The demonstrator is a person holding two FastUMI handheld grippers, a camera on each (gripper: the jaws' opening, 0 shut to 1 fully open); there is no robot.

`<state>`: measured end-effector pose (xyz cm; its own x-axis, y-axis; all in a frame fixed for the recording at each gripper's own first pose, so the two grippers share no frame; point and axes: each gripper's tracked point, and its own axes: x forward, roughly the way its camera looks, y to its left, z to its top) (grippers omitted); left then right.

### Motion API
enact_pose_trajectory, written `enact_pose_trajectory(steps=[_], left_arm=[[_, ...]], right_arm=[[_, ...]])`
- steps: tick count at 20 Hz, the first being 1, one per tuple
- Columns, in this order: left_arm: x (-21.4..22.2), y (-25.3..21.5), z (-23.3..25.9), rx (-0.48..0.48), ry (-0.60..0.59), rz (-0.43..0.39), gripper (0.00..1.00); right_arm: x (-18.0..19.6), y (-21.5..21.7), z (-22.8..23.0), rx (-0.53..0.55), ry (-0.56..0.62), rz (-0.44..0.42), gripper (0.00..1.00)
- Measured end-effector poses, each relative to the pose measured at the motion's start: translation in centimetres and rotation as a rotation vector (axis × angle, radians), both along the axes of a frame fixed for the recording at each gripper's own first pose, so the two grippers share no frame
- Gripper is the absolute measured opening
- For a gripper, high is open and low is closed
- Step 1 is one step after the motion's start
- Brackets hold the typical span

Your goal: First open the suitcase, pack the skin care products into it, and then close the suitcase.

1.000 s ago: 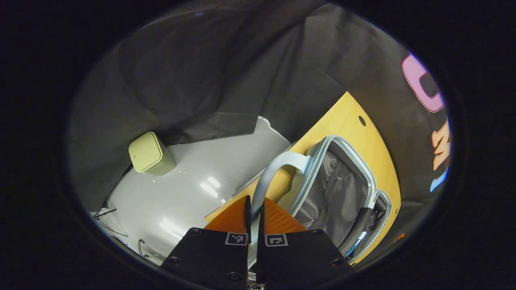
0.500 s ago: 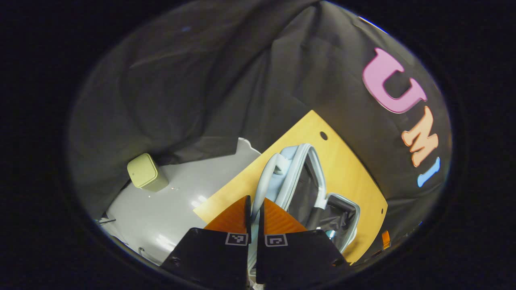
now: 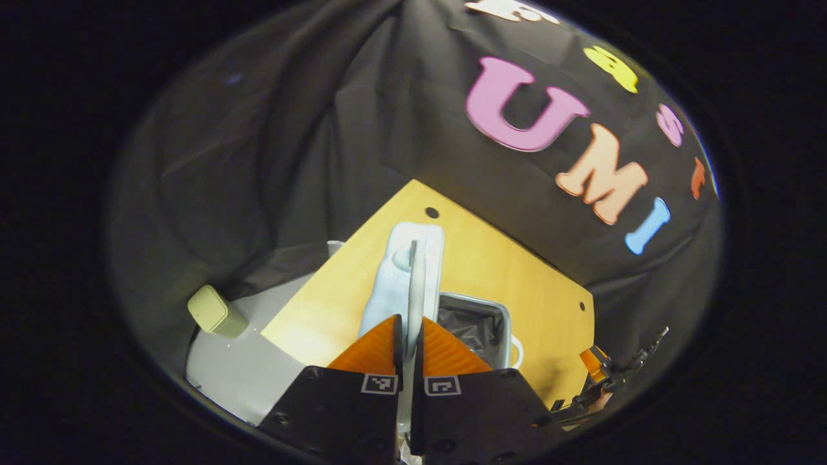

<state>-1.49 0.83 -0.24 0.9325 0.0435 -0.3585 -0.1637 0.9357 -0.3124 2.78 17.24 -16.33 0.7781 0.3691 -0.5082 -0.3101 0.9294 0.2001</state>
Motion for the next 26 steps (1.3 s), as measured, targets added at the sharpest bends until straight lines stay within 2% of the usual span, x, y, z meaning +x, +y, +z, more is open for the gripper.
enact_pose_trajectory(steps=[6,10,14,17,21,26], left_arm=[[4.2,-11.1,-1.0,0.105,0.025,-0.22,0.01],[7.3,-16.9,-3.3,0.094,0.067,-0.342,0.01],[10.8,-21.2,-6.4,0.082,0.111,-0.429,0.01],[12.2,-23.7,-9.3,0.067,0.164,-0.472,0.01],[13.6,-25.8,-13.7,0.099,0.253,-0.505,0.01],[14.8,-26.8,-17.7,0.15,0.376,-0.517,0.02]], right_arm=[[-1.7,-3.0,0.4,0.002,-0.011,-0.011,0.95],[-2.8,-4.9,0.3,0.002,-0.005,-0.046,0.95],[-3.5,-6.9,1.0,-0.003,-0.014,-0.09,0.95],[-3.9,-8.7,1.3,-0.005,-0.017,-0.139,0.95],[-4.6,-10.6,1.9,-0.008,-0.024,-0.19,0.95],[-5.3,-11.3,2.3,-0.025,-0.035,-0.209,0.95]])
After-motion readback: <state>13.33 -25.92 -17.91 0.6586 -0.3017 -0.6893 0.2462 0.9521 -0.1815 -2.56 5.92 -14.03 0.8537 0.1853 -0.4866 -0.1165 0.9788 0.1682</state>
